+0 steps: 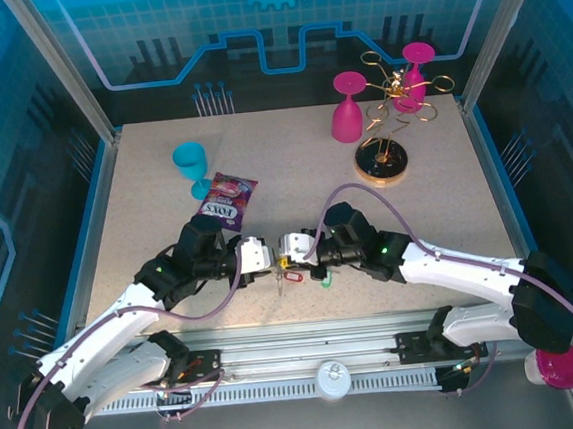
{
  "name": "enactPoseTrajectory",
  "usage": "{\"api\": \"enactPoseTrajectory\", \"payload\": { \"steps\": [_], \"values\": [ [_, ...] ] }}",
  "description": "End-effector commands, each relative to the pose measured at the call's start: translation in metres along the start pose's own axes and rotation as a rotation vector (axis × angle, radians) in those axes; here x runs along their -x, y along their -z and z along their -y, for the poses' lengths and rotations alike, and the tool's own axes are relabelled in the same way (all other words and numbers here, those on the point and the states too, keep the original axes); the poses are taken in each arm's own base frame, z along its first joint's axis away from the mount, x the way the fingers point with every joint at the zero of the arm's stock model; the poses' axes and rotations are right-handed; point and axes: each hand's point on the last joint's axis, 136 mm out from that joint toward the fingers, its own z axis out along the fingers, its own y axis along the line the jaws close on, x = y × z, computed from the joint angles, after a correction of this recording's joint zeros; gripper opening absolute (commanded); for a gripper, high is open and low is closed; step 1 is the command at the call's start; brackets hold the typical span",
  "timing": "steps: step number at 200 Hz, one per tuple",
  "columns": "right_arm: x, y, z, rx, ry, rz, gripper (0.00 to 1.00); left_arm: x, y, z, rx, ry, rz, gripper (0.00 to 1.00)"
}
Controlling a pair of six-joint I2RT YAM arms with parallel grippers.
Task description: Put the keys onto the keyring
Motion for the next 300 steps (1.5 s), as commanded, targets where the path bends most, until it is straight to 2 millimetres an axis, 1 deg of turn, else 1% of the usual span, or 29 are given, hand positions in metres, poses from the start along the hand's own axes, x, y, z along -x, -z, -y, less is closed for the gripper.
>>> {"api": "enactPoseTrajectory", "payload": {
  "steps": [1, 14, 19, 40, 55, 77, 82, 84, 88, 93, 102, 107, 114, 126, 137, 157, 175, 198, 218, 244, 268, 287, 300],
  "values": [
    [0.026, 0.003, -0.006, 0.031, 0.009, 0.14, 0.0, 0.015, 0.002, 0.002, -0.001, -0.012, 0.066, 0.18],
    [0.026, 0.003, -0.011, 0.053, 0.0, 0.155, 0.0, 0.014, 0.001, 0.003, -0.009, 0.0, 0.072, 0.18],
    [0.031, 0.003, -0.01, 0.051, 0.009, 0.178, 0.0, 0.014, 0.0, 0.004, -0.01, 0.005, 0.074, 0.17],
    [0.03, 0.001, -0.013, 0.076, 0.008, 0.183, 0.0, 0.018, 0.0, 0.005, -0.022, 0.002, 0.094, 0.14],
    [0.029, -0.002, -0.015, 0.091, 0.009, 0.181, 0.0, 0.021, 0.0, 0.007, -0.035, -0.009, 0.108, 0.1],
    [0.026, -0.003, -0.015, 0.094, 0.021, 0.164, 0.0, 0.021, 0.001, 0.009, -0.043, -0.036, 0.113, 0.0],
    [0.025, -0.003, -0.013, 0.079, 0.026, 0.159, 0.0, 0.021, 0.001, 0.009, -0.039, -0.043, 0.111, 0.0],
    [0.021, -0.002, -0.014, 0.079, 0.016, 0.141, 0.0, 0.021, 0.001, 0.009, -0.039, -0.046, 0.111, 0.0],
    [0.018, -0.001, -0.013, 0.067, 0.015, 0.131, 0.0, 0.021, 0.002, 0.008, -0.033, -0.056, 0.111, 0.0],
    [0.016, 0.001, -0.009, 0.045, 0.014, 0.123, 0.08, 0.02, 0.002, 0.007, -0.024, -0.069, 0.109, 0.0],
    [0.011, 0.006, -0.003, 0.0, 0.006, 0.114, 0.27, 0.019, 0.003, 0.005, 0.001, -0.097, 0.108, 0.0],
    [0.008, 0.011, 0.001, -0.027, -0.006, 0.11, 0.34, 0.018, 0.003, 0.004, 0.019, -0.116, 0.109, 0.0],
    [0.004, 0.018, 0.008, -0.067, -0.029, 0.106, 0.39, 0.017, 0.005, 0.001, 0.05, -0.147, 0.117, 0.0],
    [-0.006, 0.03, 0.022, -0.148, -0.081, 0.092, 0.42, 0.016, 0.006, -0.004, 0.111, -0.202, 0.128, 0.0],
    [-0.016, 0.041, 0.033, -0.224, -0.132, 0.076, 0.43, 0.014, 0.007, -0.007, 0.153, -0.259, 0.128, 0.0],
    [-0.035, 0.057, 0.045, -0.34, -0.244, 0.028, 0.46, 0.009, 0.008, -0.01, 0.207, -0.345, 0.111, 0.0],
    [-0.048, 0.065, 0.048, -0.388, -0.322, -0.026, 0.46, 0.007, 0.009, -0.01, 0.237, -0.402, 0.12, 0.0],
    [-0.055, 0.067, 0.047, -0.402, -0.398, -0.051, 0.45, 0.008, 0.01, -0.011, 0.264, -0.447, 0.137, 0.0],
    [-0.055, 0.066, 0.047, -0.395, -0.453, -0.049, 0.44, 0.008, 0.009, -0.009, 0.254, -0.444, 0.138, 0.0],
    [-0.062, 0.063, 0.049, -0.406, -0.519, -0.066, 0.43, 0.008, 0.009, -0.009, 0.257, -0.442, 0.144, 0.0],
    [-0.068, 0.063, 0.055, -0.446, -0.599, -0.089, 0.43, 0.009, 0.009, -0.009, 0.249, -0.39, 0.151, 0.0],
    [-0.068, 0.062, 0.056, -0.445, -0.637, -0.104, 0.42, 0.01, 0.009, -0.009, 0.211, -0.266, 0.147, 0.0],
    [-0.066, 0.058, 0.052, -0.411, -0.633, -0.1, 0.42, 0.009, 0.007, -0.007, 0.17, -0.173, 0.14, 0.0]
  ]
}}
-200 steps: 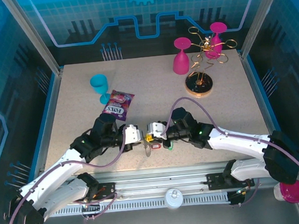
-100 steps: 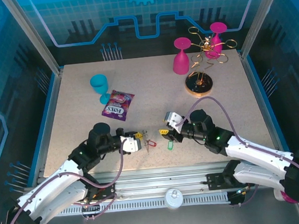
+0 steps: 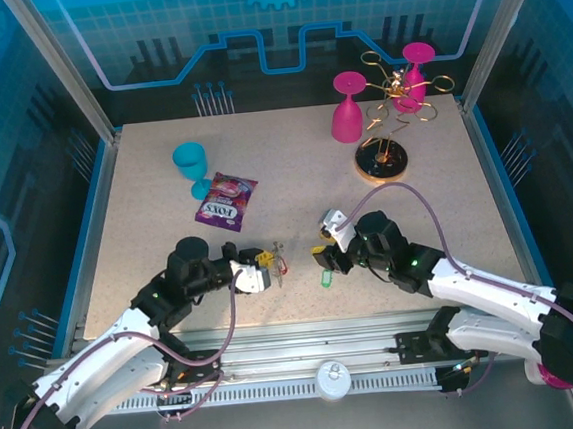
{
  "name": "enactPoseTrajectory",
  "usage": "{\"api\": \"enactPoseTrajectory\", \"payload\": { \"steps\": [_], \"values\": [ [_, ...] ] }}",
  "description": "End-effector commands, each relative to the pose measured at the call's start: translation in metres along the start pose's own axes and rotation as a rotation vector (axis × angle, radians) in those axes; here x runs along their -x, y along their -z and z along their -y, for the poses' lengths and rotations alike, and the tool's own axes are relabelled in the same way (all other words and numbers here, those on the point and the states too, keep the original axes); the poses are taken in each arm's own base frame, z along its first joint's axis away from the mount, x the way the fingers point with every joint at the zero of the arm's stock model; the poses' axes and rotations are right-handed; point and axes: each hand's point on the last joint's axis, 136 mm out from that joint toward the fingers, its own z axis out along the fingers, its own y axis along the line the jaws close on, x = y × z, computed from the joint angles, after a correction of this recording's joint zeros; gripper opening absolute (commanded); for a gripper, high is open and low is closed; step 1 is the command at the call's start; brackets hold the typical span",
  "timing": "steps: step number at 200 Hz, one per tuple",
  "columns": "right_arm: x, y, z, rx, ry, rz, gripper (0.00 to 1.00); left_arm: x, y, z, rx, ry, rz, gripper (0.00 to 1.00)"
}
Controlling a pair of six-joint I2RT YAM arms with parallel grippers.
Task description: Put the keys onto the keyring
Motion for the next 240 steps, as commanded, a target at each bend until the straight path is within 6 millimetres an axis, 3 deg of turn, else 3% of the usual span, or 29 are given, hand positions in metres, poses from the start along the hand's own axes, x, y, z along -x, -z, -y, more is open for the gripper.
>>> {"api": "enactPoseTrajectory", "payload": {
  "steps": [1, 50, 101, 136, 205, 220, 240],
  "values": [
    [0.014, 0.002, 0.001, 0.002, -0.055, 0.01, 0.42, 0.01, 0.0, -0.001, -0.044, 0.165, 0.014, 0.0],
    [0.014, 0.006, -0.013, 0.078, -0.013, 0.021, 0.43, 0.01, -0.001, 0.004, -0.093, 0.35, 0.006, 0.0],
    [0.028, 0.01, -0.062, 0.355, -0.073, 0.055, 0.38, 0.011, -0.001, 0.004, -0.069, 0.323, 0.04, 0.0],
    [0.023, -0.004, -0.04, 0.22, -0.175, 0.017, 0.39, 0.012, 0.002, 0.015, -0.087, 0.225, 0.08, 0.0],
    [0.008, -0.016, -0.028, 0.153, -0.226, -0.125, 0.36, -0.016, -0.002, 0.096, -0.385, 0.012, -0.082, 0.0],
    [0.004, -0.017, -0.029, 0.154, -0.234, -0.16, 0.35, -0.02, -0.009, 0.093, -0.352, -0.014, -0.106, 0.0],
    [0.004, -0.017, -0.021, 0.125, -0.248, -0.169, 0.35, -0.03, -0.022, 0.058, -0.177, -0.023, -0.175, 0.0]
  ]
}}
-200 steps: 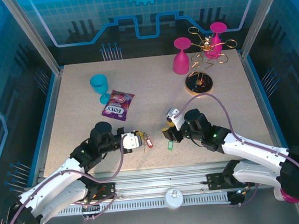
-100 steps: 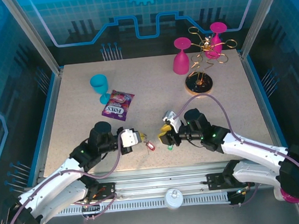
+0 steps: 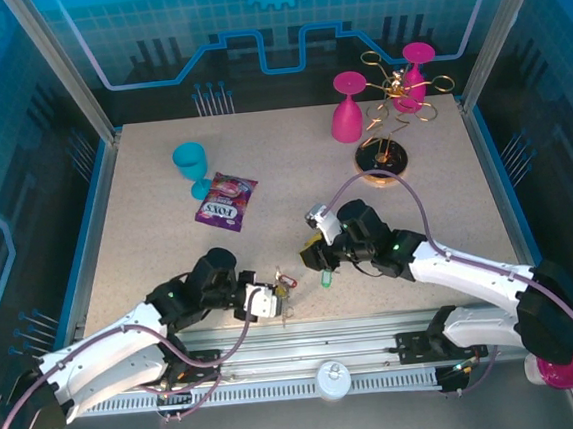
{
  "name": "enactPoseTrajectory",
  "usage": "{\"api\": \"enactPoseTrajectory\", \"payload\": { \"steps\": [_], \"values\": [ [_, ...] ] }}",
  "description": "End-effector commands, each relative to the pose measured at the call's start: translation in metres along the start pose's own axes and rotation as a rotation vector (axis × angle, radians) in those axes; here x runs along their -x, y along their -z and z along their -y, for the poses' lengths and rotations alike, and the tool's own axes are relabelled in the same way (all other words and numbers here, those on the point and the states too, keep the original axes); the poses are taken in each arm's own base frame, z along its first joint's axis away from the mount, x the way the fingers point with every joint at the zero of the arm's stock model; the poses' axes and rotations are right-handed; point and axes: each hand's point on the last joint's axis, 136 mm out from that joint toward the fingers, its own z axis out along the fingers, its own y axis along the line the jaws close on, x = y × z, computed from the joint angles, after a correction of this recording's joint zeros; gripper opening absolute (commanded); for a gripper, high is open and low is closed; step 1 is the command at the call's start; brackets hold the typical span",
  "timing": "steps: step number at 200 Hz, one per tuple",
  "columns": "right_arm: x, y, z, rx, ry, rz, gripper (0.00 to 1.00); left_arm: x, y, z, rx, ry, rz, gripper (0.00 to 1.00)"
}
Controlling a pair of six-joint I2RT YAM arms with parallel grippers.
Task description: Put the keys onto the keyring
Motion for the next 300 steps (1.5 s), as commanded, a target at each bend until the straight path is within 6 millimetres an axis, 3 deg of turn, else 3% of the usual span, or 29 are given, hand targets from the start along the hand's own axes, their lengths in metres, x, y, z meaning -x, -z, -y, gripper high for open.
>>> {"api": "enactPoseTrajectory", "payload": {
  "steps": [1, 41, 69, 90, 118, 138, 171, 190, 196, 212, 229, 251, 274, 300],
  "values": [
    [0.002, 0.004, 0.008, -0.041, -0.038, -0.026, 0.35, -0.019, -0.001, -0.034, 0.17, -0.038, -0.116, 0.0],
    [0.009, 0.012, 0.025, -0.098, -0.057, 0.01, 0.34, -0.037, 0.033, -0.116, 0.506, 0.086, -0.227, 0.0],
    [0.008, 0.018, 0.033, -0.129, -0.057, 0.013, 0.33, -0.057, 0.048, -0.149, 0.636, 0.106, -0.352, 0.0],
    [0.004, 0.02, 0.036, -0.145, -0.059, 0.008, 0.32, -0.066, 0.027, -0.137, 0.527, 0.119, -0.393, 0.0],
    [-0.001, 0.025, 0.041, -0.168, -0.067, 0.004, 0.32, -0.081, -0.017, -0.09, 0.304, 0.031, -0.471, 0.0],
    [-0.005, 0.029, 0.043, -0.181, -0.074, 0.003, 0.32, -0.086, -0.038, -0.061, 0.175, 0.0, -0.501, 0.0],
    [-0.009, 0.033, 0.048, -0.196, -0.082, 0.001, 0.32, -0.082, -0.051, -0.01, -0.068, -0.014, -0.503, 0.0],
    [-0.01, 0.034, 0.049, -0.198, -0.085, -0.001, 0.32, -0.08, -0.05, 0.007, -0.152, 0.017, -0.496, 0.0],
    [-0.011, 0.033, 0.05, -0.197, -0.087, -0.004, 0.33, -0.079, -0.049, 0.009, -0.158, 0.032, -0.492, 0.07],
    [-0.011, 0.032, 0.049, -0.192, -0.091, -0.011, 0.32, -0.073, -0.047, 0.007, -0.151, 0.065, -0.474, 0.35],
    [-0.012, 0.03, 0.05, -0.189, -0.101, -0.029, 0.32, -0.065, -0.041, -0.003, -0.104, 0.122, -0.435, 0.45],
    [-0.015, 0.024, 0.049, -0.174, -0.113, -0.058, 0.32, -0.041, -0.025, -0.032, 0.024, 0.236, -0.292, 0.6],
    [-0.02, 0.017, 0.047, -0.152, -0.121, -0.092, 0.3, -0.016, -0.002, -0.064, 0.168, 0.375, -0.13, 0.68],
    [-0.033, -0.001, 0.036, -0.107, -0.081, -0.185, 0.28, -0.01, 0.021, -0.109, 0.373, 0.621, -0.004, 0.71]
  ]
}}
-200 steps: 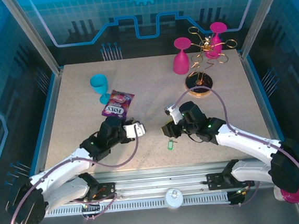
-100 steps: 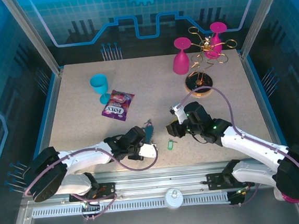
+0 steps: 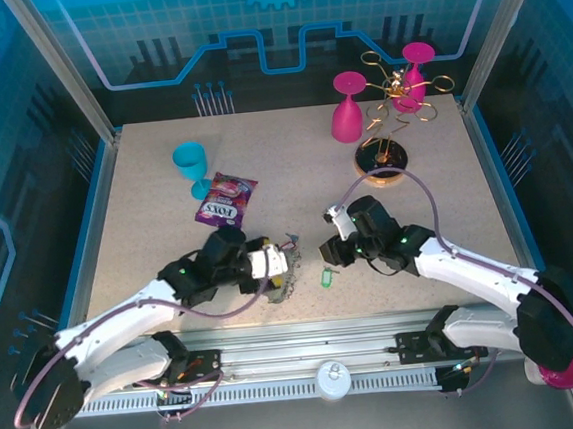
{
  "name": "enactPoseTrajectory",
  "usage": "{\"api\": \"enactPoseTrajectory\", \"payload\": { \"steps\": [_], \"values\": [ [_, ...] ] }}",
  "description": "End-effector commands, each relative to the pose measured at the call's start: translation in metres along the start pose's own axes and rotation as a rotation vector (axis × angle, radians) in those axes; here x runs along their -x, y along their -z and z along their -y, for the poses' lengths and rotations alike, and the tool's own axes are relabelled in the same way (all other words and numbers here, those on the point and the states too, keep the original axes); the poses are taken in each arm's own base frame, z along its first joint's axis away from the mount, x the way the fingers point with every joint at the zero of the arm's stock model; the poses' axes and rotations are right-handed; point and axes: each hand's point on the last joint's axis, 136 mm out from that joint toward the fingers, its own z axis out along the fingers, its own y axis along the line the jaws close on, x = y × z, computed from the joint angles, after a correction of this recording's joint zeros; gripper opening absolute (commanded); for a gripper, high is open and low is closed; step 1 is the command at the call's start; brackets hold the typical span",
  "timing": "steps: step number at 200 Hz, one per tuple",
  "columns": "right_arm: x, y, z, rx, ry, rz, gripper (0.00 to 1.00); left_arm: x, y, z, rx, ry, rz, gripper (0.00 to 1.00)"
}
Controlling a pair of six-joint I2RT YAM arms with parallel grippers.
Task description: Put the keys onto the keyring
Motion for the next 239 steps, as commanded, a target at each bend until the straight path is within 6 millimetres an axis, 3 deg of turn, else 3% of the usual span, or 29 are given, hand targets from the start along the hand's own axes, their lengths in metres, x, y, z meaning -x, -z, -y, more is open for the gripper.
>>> {"api": "enactPoseTrajectory", "payload": {
  "steps": [1, 26, 46, 72, 102, 108, 163, 202, 239],
  "values": [
    [-0.002, -0.01, -0.018, 0.058, 0.043, -0.069, 0.28, 0.019, 0.007, -0.026, 0.078, 0.308, 0.138, 0.71],
    [-0.011, -0.03, -0.033, 0.125, 0.009, -0.168, 0.27, 0.014, 0.012, -0.071, 0.241, 0.607, 0.181, 0.73],
    [-0.012, -0.047, -0.04, 0.147, -0.061, -0.207, 0.27, -0.005, 0.018, -0.104, 0.359, 0.834, 0.183, 0.74],
    [-0.017, -0.071, -0.051, 0.194, -0.168, -0.254, 0.25, -0.032, 0.023, -0.126, 0.441, 1.015, 0.166, 0.73],
    [-0.035, -0.092, -0.056, 0.202, -0.208, -0.32, 0.24, -0.04, 0.019, -0.13, 0.447, 1.044, 0.149, 0.73],
    [-0.025, -0.094, -0.061, 0.214, -0.204, -0.305, 0.24, -0.04, 0.019, -0.131, 0.448, 1.044, 0.15, 0.73],
    [-0.032, -0.107, -0.059, 0.203, -0.215, -0.354, 0.23, -0.038, 0.023, -0.133, 0.461, 1.037, 0.183, 0.73],
    [-0.035, -0.106, -0.052, 0.159, -0.207, -0.363, 0.2, -0.037, 0.027, -0.133, 0.473, 1.026, 0.192, 0.73],
    [-0.032, -0.095, -0.047, 0.115, -0.193, -0.342, 0.26, -0.036, 0.027, -0.132, 0.468, 1.024, 0.2, 0.73]
  ]
}}
